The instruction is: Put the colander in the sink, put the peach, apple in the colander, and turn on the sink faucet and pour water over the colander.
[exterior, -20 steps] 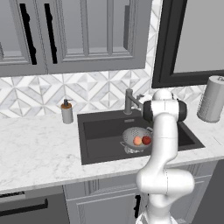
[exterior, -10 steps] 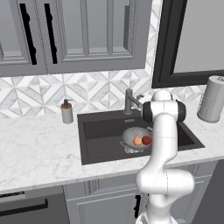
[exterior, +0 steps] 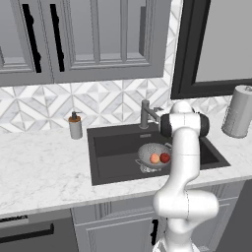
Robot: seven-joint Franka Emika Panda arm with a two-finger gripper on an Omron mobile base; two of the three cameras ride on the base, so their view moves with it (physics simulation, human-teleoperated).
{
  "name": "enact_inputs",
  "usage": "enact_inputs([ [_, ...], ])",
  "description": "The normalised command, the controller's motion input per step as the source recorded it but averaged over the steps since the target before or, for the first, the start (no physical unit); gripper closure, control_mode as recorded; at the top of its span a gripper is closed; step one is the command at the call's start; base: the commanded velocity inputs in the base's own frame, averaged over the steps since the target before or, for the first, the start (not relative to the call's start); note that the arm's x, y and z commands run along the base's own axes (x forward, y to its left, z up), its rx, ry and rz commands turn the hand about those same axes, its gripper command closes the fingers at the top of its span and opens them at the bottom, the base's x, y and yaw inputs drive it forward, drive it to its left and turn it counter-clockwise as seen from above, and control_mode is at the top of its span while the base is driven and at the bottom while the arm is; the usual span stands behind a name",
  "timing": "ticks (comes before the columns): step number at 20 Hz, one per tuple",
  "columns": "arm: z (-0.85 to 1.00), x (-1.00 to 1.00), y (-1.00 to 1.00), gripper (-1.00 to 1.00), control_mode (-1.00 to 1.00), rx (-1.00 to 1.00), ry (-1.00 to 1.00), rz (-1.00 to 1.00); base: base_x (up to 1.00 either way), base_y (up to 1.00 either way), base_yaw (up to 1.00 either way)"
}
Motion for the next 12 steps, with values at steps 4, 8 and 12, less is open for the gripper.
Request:
enact_inputs([
  [4, 0.18, 0.01, -1.0, 1.0, -1.0, 0.29, -0.09, -0.16, 0.0, 0.0, 0.0],
  [8, 0.39, 0.08, -1.0, 1.0, -1.0, 0.34, -0.07, -0.17, 0.0, 0.0, 0.0],
  [12, 0.46, 0.16, -1.0, 1.0, -1.0, 0.37, -0.02, -0.17, 0.0, 0.0, 0.0],
])
